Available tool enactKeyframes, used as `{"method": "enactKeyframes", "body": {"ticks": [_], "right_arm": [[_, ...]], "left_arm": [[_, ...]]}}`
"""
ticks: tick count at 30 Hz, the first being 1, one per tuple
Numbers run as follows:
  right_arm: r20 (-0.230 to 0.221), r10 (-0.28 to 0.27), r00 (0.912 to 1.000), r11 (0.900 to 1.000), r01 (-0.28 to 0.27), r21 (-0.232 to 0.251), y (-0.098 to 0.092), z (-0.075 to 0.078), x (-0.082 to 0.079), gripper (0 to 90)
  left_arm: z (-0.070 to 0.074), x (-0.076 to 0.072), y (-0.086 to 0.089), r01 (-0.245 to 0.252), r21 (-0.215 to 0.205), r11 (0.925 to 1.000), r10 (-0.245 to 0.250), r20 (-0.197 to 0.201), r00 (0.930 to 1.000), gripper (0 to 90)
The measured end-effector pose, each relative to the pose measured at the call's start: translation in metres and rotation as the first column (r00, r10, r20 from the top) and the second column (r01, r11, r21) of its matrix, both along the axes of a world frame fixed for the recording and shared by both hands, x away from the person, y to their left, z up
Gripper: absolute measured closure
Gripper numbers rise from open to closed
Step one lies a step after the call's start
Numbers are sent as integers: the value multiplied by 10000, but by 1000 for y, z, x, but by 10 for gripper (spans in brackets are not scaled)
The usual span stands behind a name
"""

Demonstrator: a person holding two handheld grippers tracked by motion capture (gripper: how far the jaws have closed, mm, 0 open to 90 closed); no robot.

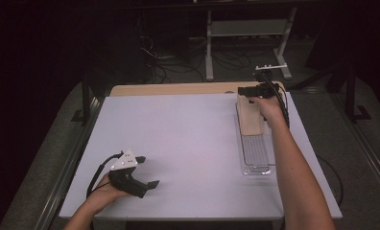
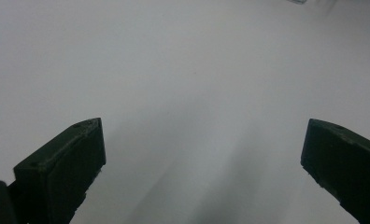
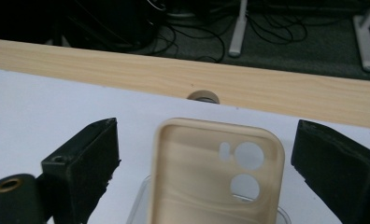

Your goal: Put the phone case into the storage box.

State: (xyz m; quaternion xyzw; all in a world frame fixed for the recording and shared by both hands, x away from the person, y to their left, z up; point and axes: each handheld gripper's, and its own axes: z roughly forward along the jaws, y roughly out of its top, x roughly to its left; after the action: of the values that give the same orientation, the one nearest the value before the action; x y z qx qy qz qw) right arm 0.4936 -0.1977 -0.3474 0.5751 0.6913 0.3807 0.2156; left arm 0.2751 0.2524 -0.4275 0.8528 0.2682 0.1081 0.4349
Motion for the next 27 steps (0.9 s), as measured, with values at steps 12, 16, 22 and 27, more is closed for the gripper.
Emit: {"method": "enactKeyframes", "body": {"ticks": [12,16,22,27], "right_arm": [[471,1105,9928,9935,-1117,223,7,12,-39,74],[476,1499,9876,9883,-1510,215,12,10,-51,73],[509,1955,9794,9800,-1970,266,15,9,-69,72],[634,2284,9715,9724,-2309,349,15,6,-85,76]], "left_arm": [[1,0,1,195,2,9998,-195,-132,9997,0],[1,0,1,160,-141,9998,-163,-214,9996,0],[4,1,2,341,-12,9994,-341,-207,9992,0],[7,3,3,382,-43,9993,-383,-181,9991,0]]}}
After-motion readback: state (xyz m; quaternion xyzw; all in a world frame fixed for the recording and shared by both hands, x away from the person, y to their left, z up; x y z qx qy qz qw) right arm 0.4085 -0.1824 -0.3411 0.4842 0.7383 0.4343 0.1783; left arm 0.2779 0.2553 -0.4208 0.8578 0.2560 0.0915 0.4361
